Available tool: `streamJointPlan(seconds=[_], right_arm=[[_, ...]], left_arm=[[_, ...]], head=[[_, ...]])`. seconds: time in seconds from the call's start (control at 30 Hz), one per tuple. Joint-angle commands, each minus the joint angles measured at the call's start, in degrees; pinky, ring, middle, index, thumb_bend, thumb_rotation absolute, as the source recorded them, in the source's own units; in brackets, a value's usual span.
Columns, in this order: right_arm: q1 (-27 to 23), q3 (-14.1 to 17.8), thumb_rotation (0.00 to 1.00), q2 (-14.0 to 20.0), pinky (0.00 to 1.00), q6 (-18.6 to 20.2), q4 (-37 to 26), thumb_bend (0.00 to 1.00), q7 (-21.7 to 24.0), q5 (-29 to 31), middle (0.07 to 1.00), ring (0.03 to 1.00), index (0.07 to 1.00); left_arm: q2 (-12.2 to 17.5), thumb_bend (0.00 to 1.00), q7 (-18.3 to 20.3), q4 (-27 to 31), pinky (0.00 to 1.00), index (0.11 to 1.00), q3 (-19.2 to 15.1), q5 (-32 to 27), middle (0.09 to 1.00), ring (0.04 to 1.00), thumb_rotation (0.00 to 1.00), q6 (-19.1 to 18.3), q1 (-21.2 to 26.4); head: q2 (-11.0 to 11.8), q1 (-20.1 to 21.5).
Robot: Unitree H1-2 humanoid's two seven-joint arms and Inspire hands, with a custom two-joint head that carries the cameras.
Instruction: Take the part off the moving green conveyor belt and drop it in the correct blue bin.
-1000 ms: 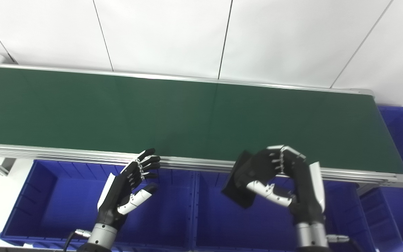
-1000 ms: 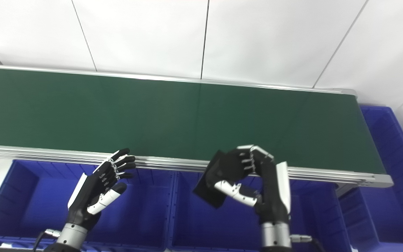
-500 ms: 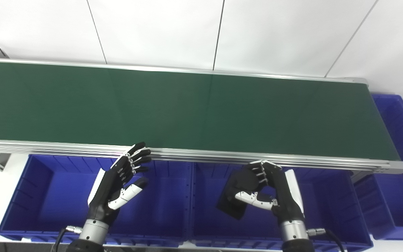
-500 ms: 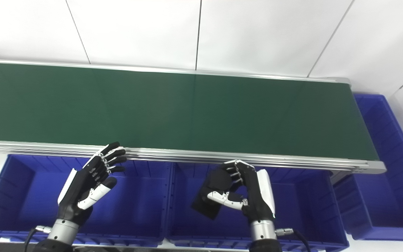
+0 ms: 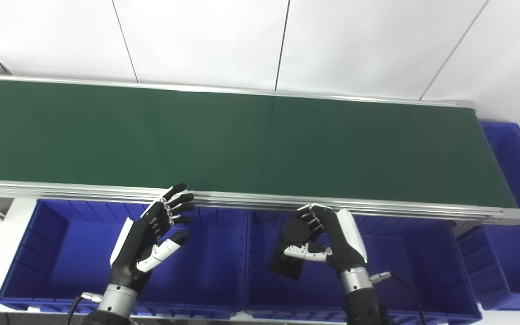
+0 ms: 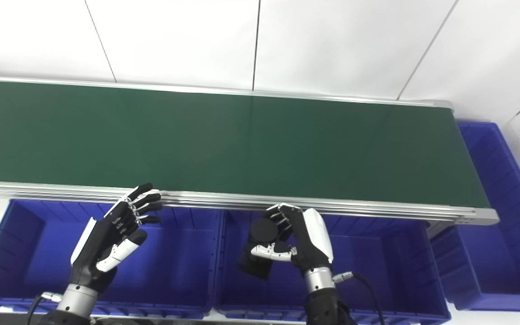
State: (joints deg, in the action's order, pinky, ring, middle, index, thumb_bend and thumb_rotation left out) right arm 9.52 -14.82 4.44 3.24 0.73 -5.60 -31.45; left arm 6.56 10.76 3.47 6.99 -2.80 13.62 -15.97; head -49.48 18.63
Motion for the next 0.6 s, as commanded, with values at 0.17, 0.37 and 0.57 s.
streamJointPlan(seconds=[0.17, 0.37, 0.57], right_arm=[[-1.8, -0.6, 0.00, 0.7, 0.34, -6.6, 2.0, 0.50, -3.5, -0.2, 0.502, 0.421, 0.540], [-1.5, -0.3, 0.00, 0.7, 0.38, -6.7, 1.9, 0.51, -2.5, 2.0, 0.512, 0.502, 0.519], [-2.1, -3.2, 0.49, 3.4, 0.81, -1.4, -0.9, 0.85, 4.0, -1.3, 0.911, 0.880, 0.911]], left_arm=[[0.0, 0.80, 0.1, 1.3, 0.68, 0.868, 0.1, 0.4, 0.814, 0.773, 0.59, -0.2, 0.7], [-0.1, 0.80, -0.1, 0.7, 0.68, 0.864, 0.2, 1.0, 0.810, 0.768, 0.60, 0.5, 0.8], [-0.3, 0.81, 0.2, 0.5, 0.69, 0.870, 0.2, 0.6, 0.817, 0.779, 0.61, 0.5, 0.9]], head=[[0.2, -2.0], [0.5, -1.9], [0.8, -2.0]])
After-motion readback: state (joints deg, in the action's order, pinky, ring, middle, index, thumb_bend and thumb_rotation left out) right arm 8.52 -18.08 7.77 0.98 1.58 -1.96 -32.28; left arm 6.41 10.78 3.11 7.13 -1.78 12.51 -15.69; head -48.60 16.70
